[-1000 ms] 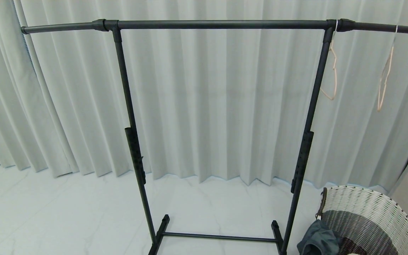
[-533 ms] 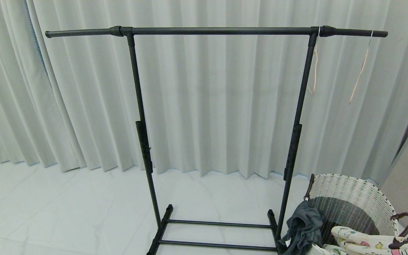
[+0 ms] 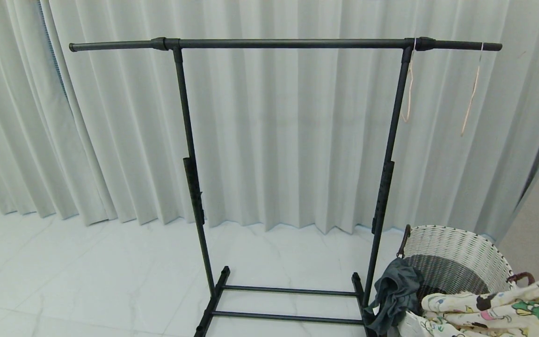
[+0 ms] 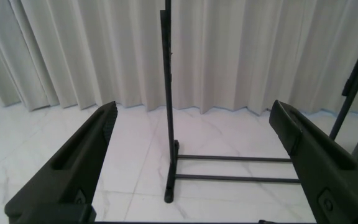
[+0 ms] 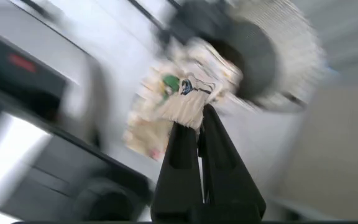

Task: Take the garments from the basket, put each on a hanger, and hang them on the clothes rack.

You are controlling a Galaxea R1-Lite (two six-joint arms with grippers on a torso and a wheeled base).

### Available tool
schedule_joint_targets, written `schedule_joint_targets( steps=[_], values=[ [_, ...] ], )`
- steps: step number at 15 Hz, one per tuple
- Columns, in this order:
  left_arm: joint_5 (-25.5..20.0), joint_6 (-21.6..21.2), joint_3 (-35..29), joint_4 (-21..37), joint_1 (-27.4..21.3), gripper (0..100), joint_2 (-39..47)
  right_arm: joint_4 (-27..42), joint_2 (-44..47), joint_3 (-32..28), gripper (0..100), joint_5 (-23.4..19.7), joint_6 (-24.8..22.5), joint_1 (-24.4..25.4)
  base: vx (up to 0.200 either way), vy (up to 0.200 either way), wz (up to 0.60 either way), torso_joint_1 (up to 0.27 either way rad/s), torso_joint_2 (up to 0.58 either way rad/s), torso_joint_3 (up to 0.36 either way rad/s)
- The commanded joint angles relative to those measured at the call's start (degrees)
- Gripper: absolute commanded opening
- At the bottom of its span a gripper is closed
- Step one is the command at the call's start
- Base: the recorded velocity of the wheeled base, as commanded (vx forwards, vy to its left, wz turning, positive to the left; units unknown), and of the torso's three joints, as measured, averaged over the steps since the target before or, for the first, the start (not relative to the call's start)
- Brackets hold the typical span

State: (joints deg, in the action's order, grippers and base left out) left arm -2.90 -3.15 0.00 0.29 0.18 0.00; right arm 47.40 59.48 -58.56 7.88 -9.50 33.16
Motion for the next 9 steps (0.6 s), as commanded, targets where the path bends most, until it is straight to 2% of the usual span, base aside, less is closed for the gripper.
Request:
schedule_joint_targets(
  steps=[1,2,4,5,6,7,9],
  values=[
    [0.0,0.24,0.0,-0.03,-0.01,100,0.0,-4.15,10.48,-7.0,0,-1.9,14.15,13.69,0.0,0.0,0.0,0.0,0.0,0.0],
    [-0.09,0.07,0.0,-0.03,-0.01,100,0.0,-4.95,12.59,-9.38,0,-4.01,17.85,15.97,0.0,0.0,0.0,0.0,0.0,0.0],
    [-0.17,-0.11,0.0,-0.29,-0.01,100,0.0,-7.06,15.32,-11.13,0,-6.47,18.64,16.94,0.0,0.0,0.0,0.0,0.0,0.0],
    [-1.93,-0.11,-1.32,-0.56,-0.09,100,0.26,-9.43,16.99,-11.4,0,-6.73,18.64,17.2,0.0,0.0,0.0,0.0,0.0,0.0],
    [-6.77,0.95,-7.21,-0.56,-1.15,100,4.04,-11.54,18.48,-11.75,0,-6.73,18.64,17.73,0.0,0.0,0.0,0.0,0.0,0.0],
    [-8.96,2.79,-12.74,-0.64,-2.12,100,10.11,-12.68,19.71,-12.72,0,-6.73,18.72,18.08,0.0,0.0,0.0,0.0,0.0,0.0],
    [-11.78,3.06,-25.22,-0.64,-3.26,100,24.7,-14.09,22.17,-15.97,0,-6.73,18.81,18.87,0.0,0.0,0.0,0.0,0.0,0.0]
  ],
)
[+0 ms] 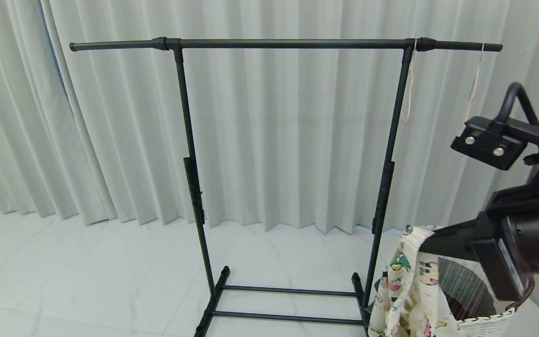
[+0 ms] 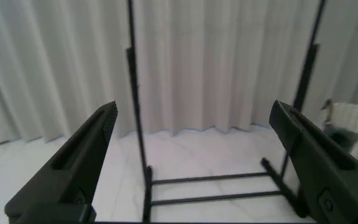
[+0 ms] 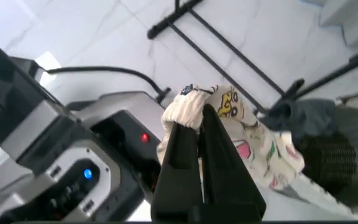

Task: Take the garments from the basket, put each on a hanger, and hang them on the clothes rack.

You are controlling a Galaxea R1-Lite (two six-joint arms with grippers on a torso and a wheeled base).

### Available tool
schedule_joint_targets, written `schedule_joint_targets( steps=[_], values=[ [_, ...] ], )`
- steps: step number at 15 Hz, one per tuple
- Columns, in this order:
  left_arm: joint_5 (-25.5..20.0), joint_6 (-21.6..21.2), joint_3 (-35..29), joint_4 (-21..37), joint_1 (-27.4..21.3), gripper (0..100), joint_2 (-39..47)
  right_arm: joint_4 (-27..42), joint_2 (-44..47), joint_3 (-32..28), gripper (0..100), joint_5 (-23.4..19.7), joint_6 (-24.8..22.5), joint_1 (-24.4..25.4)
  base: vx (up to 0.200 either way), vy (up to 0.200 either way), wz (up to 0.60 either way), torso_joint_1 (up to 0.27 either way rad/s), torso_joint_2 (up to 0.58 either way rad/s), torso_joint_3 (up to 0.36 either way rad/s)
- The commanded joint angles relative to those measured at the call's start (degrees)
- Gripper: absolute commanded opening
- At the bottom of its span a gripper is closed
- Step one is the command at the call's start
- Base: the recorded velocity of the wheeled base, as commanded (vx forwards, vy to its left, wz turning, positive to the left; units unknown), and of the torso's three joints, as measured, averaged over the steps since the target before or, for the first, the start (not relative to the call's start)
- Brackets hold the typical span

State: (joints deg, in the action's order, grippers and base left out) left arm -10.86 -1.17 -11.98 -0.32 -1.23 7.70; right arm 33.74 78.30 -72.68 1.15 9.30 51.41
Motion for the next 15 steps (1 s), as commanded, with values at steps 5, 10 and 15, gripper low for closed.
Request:
schedule_joint_targets(
  steps=[5,10,15],
  values=[
    [-5.66,3.54,-34.86,-2.5,-21.27,100,46.44,-9.05,8.89,-5.54,0,0.0,0.01,1.41,0.0,0.0,0.0,0.0,0.0,0.0],
    [-5.57,4.42,-27.66,-4.25,-34.45,100,56.98,-12.3,13.72,-10.11,0,0.17,0.19,5.37,0.0,0.0,0.0,0.0,0.0,0.0],
    [-5.66,12.42,-23.79,-4.52,-46.32,100,58.21,-15.02,15.57,-11.08,0,0.35,0.37,11.96,0.0,0.0,0.0,0.0,0.0,0.0]
  ],
)
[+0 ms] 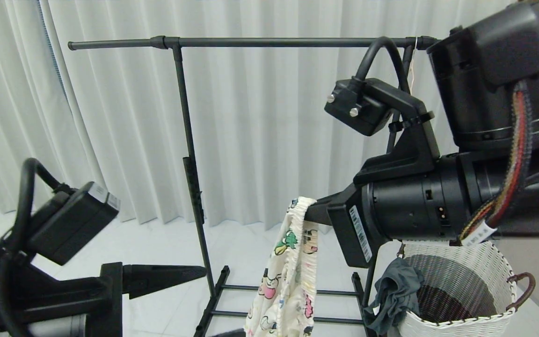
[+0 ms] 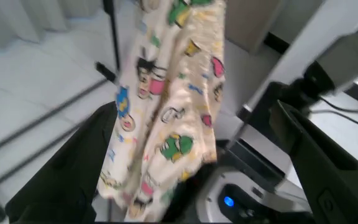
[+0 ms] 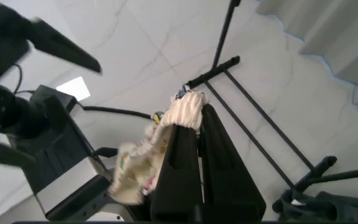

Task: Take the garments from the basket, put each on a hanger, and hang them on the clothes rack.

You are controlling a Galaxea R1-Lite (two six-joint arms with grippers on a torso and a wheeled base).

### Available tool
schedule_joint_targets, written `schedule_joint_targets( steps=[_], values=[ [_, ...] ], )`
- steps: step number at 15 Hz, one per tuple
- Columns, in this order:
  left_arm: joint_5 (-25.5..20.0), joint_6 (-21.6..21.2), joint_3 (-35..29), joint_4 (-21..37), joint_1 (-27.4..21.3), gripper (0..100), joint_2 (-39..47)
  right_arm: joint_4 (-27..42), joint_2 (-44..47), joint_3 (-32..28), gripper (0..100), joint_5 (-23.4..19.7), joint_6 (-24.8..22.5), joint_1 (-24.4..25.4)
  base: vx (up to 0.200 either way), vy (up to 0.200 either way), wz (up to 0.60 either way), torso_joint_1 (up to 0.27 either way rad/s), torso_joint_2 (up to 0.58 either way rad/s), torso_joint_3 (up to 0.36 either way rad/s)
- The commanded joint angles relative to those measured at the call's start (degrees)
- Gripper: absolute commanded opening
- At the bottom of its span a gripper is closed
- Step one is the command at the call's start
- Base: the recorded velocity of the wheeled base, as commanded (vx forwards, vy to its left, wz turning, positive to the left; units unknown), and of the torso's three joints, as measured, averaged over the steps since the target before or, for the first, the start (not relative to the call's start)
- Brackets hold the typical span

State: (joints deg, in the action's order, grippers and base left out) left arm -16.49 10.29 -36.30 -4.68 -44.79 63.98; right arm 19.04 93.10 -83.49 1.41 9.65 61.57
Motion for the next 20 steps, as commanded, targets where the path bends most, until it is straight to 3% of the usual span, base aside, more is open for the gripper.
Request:
schedule_joint_targets(
  steps=[1,4,8,12,16,20],
  values=[
    [0.06,1.22,0.53,-1.47,-2.85,100,2.91,-0.76,0.94,-0.53,0,0.08,0.01,2.23,0.0,0.0,0.0,0.0,0.0,0.0],
    [0.32,1.31,0.36,-7.18,-2.85,100,7.92,-0.76,1.21,-1.32,0,0.08,0.01,2.15,0.0,0.0,0.0,0.0,0.0,0.0],
    [12.71,2.37,0.27,-13.69,-4.52,100,16.97,-0.76,1.12,-1.32,0,0.17,0.01,1.36,0.0,0.0,0.0,0.0,0.0,0.0],
    [15.26,2.37,3.52,-13.69,-4.52,100,18.82,-1.9,1.12,-1.23,0,0.26,0.01,0.83,0.0,0.0,0.0,0.0,0.0,0.0],
    [16.58,2.19,15.56,-13.78,-8.65,100,15.48,-1.82,0.06,-1.23,0,1.22,-0.34,-1.98,0.0,0.0,0.0,0.0,0.0,0.0],
    [16.76,2.37,18.2,-13.78,-7.77,100,15.39,-1.64,-1.17,-0.97,0,1.13,-0.25,-1.72,0.0,0.0,0.0,0.0,0.0,0.0]
  ],
)
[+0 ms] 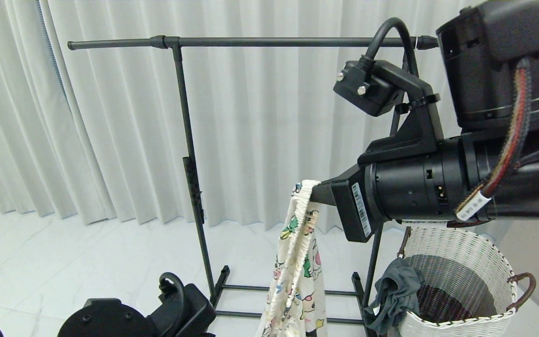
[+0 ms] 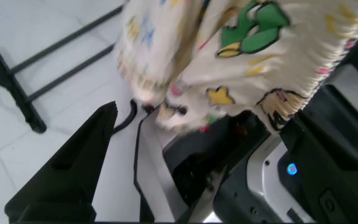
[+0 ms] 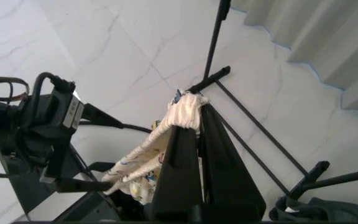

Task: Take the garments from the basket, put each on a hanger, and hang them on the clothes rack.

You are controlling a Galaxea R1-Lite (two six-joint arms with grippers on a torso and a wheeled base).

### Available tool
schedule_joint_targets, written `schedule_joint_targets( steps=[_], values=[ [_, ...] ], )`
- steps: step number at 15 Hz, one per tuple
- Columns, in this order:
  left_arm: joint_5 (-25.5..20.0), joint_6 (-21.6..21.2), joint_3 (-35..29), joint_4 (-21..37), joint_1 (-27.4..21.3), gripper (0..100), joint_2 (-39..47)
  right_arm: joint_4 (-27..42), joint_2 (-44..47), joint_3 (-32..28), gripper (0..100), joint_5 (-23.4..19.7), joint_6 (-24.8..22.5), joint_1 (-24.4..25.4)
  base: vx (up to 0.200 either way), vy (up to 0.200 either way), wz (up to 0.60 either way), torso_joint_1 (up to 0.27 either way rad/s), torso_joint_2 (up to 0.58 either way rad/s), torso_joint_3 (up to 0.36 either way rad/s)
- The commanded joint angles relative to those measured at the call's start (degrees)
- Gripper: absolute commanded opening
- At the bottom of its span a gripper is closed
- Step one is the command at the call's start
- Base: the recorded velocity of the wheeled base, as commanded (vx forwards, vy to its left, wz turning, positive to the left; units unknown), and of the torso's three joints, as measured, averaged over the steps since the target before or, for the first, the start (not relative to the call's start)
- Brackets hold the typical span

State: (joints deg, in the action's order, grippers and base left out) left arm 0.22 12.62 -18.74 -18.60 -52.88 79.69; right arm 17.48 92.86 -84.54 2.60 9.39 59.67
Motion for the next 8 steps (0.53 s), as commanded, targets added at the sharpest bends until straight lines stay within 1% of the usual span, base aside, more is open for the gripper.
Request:
schedule_joint_targets(
  steps=[1,3,4,5,6,8],
  values=[
    [0.04,0.04,-0.07,-0.12,0.32,100,-0.24,-0.08,-1.19,0.17,0,0.04,0.02,0.36,0.0,0.0,0.0,0.0,0.0,0.0],
    [-0.04,0.13,-1.65,-2.32,-0.73,100,-0.06,-0.08,-1.45,0.25,0,0.04,0.02,0.88,0.0,0.0,0.0,0.0,0.0,0.0],
    [-0.04,0.21,-2.01,-2.4,0.06,100,0.64,-0.08,-1.54,0.17,0,0.04,0.02,0.88,0.0,0.0,0.0,0.0,0.0,0.0],
    [-0.13,0.3,-2.18,-2.49,2.17,100,1.08,-0.08,-1.63,0.17,0,0.04,0.02,0.88,0.0,0.0,0.0,0.0,0.0,0.0],
    [-0.13,0.39,-2.71,-2.49,3.14,100,1.26,-0.08,-1.8,0.17,0,0.04,0.02,1.06,0.0,0.0,0.0,0.0,0.0,0.0],
    [-0.13,1.27,-3.68,-2.49,2.43,100,1.43,-0.08,-2.24,0.34,0,0.13,0.11,1.85,0.0,0.0,0.0,0.0,0.0,0.0]
  ],
)
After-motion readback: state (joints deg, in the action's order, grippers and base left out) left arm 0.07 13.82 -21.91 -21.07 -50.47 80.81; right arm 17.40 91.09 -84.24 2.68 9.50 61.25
